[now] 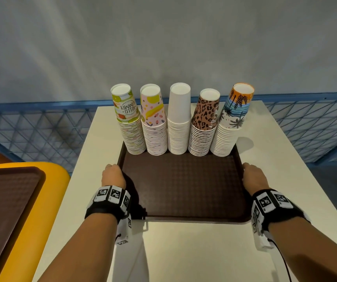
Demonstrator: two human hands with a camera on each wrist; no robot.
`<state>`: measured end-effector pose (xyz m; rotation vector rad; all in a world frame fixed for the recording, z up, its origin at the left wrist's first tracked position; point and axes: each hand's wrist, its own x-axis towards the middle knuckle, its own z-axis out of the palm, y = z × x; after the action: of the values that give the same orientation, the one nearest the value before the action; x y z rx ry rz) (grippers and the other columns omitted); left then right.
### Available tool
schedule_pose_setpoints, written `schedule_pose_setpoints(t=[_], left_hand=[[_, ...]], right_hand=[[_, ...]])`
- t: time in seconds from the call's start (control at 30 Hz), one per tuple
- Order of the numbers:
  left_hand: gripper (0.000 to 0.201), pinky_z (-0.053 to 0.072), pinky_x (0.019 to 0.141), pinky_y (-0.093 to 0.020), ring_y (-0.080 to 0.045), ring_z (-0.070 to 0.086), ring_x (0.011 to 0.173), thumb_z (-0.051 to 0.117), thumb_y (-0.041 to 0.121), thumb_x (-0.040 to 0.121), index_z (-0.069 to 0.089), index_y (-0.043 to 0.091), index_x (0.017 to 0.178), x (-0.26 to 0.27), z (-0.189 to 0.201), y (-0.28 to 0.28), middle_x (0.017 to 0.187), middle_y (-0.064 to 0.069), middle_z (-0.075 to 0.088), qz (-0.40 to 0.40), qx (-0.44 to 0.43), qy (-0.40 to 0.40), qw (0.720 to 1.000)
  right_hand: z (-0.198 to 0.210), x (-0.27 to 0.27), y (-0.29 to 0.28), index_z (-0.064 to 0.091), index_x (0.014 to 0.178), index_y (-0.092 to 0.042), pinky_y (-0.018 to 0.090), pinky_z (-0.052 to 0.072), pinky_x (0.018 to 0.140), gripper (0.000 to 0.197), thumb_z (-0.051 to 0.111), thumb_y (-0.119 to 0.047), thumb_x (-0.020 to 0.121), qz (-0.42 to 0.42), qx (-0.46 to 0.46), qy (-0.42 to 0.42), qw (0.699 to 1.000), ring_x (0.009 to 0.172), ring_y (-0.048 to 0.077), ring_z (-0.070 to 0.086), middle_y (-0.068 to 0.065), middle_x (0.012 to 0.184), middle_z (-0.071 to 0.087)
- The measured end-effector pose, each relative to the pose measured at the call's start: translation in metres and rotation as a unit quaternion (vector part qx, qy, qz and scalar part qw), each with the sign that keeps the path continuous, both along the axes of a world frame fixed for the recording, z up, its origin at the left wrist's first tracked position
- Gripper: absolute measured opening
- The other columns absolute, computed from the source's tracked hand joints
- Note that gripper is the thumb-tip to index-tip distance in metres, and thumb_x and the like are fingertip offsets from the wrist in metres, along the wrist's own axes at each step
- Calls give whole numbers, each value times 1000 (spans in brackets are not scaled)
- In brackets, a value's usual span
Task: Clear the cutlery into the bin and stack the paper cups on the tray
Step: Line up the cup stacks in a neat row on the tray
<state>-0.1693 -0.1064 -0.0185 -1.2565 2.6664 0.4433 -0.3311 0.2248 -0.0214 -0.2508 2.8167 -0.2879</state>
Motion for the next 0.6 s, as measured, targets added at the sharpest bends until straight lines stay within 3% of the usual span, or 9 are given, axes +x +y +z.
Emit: schedule_pose_setpoints(t=[0.6], left_hand=[[29,43,97,-36,-37,49,119,51,-1,87,53,-7,116,54,-1,43,130,-22,45,-33,-3,-43,999]], right_hand=[[3,43,24,45,122,7,41,40,91,32,36,3,92,-35,10,0,999,114,40,50,30,122,52]])
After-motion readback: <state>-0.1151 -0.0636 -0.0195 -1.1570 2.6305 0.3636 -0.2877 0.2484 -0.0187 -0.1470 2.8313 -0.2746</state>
